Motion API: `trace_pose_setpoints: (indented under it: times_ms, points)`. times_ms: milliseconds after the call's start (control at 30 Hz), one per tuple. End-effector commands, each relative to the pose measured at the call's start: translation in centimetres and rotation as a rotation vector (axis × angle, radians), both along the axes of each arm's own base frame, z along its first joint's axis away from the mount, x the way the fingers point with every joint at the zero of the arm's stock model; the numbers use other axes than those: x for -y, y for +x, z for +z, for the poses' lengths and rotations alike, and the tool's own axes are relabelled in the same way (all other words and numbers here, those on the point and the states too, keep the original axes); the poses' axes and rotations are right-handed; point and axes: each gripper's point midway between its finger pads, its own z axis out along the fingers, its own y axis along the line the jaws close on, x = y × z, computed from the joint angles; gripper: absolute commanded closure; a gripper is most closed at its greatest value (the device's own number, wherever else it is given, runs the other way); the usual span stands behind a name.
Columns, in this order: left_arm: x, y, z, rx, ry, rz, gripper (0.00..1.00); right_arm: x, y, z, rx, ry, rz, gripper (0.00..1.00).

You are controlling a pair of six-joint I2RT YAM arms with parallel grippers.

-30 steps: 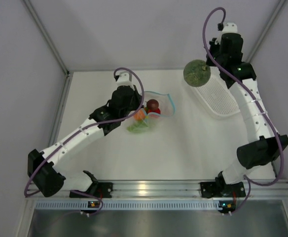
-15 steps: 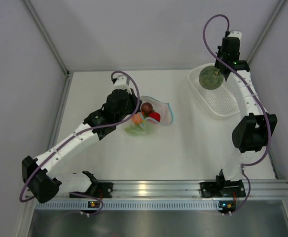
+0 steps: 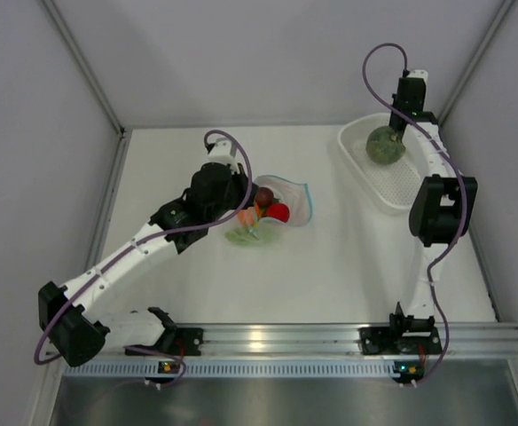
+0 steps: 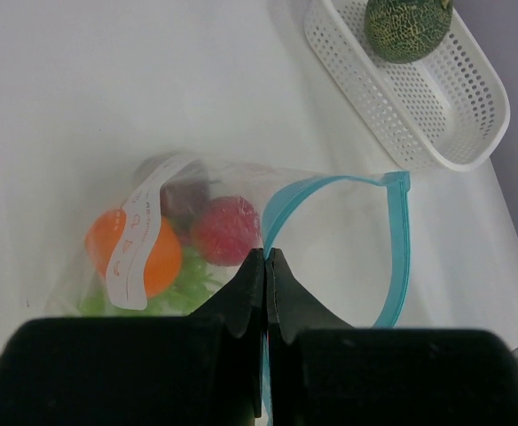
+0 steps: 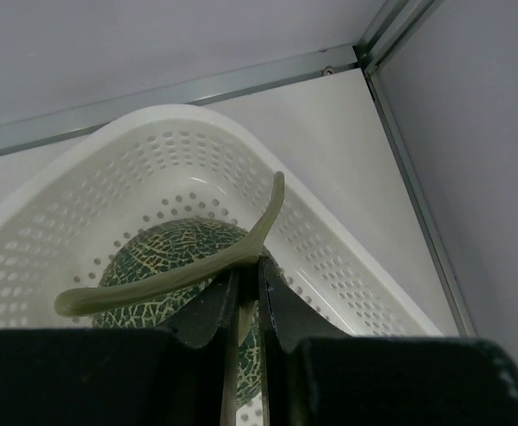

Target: Open the zip-top bag and remove the fake food

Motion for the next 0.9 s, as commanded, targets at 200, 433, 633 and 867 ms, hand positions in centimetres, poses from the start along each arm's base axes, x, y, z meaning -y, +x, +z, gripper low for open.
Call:
trace_pose_setpoints:
  times_ms: [200, 433, 633, 867]
  points:
    - [0.7, -0.8, 2.0, 0.047, -0.047, -0.076, 1.0, 2.3, 4.2, 4.2, 0.179, -0.037, -0.041, 1.0]
    - [1.3, -1.0, 1.1, 0.021, -0.043, -0.104, 1.0, 1.6, 5.7, 2.2, 0.156, -0.026, -0.015, 0.81]
    - [1.5, -1.0, 1.2, 0.02, -0.045, -0.113, 1.0, 0.9, 5.3, 3.0, 0.148, -0.064, 0.012, 0.35]
    - [1.6, -1.0, 1.5, 0.019, -0.059, -0.11, 1.0, -2.0, 2.4, 7.0, 0.205, -0.057, 0.031, 0.0]
